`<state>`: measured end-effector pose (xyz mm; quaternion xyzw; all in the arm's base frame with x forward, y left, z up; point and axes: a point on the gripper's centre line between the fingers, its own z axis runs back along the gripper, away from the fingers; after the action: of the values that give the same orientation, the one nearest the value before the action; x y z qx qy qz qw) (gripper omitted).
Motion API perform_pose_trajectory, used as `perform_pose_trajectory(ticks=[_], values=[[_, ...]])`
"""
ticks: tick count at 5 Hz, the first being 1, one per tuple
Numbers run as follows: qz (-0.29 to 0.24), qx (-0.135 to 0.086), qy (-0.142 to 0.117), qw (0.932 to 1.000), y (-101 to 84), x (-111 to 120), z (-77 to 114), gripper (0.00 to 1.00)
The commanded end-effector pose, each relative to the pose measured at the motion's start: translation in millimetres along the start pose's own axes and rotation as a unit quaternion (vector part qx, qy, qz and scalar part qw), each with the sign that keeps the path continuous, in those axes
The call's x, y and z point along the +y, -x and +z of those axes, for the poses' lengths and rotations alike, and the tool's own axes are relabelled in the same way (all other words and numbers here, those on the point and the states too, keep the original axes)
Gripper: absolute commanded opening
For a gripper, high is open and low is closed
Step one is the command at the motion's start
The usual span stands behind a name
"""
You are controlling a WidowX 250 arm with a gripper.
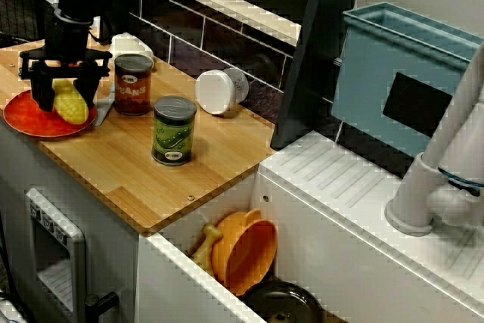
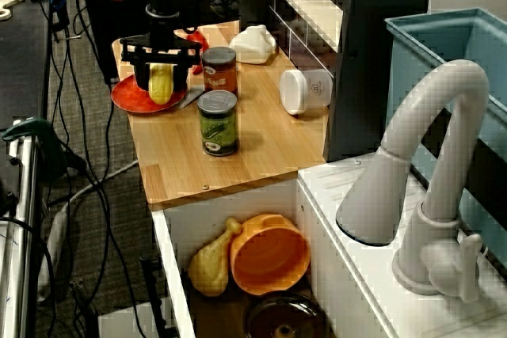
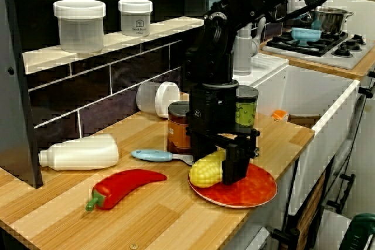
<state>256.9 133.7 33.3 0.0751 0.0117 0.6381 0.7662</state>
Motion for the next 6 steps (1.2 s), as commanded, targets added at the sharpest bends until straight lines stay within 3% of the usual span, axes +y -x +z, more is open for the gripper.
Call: perform_pose_trajectory(ticks=[1,2,4,6], values=[[0.008,0.015,0.017,0.9997,-19.0,-1,38.6,0.00],[-0.038,0.015,0.003,0.9992,-37.6,0,47.4,0.00],[-0.061,-0.004,0.027,0.9977,-59.2,15,55.9,0.00],[-0.111,-0.031,0.008,0.9933,-80.7,28,48.4,0.00]])
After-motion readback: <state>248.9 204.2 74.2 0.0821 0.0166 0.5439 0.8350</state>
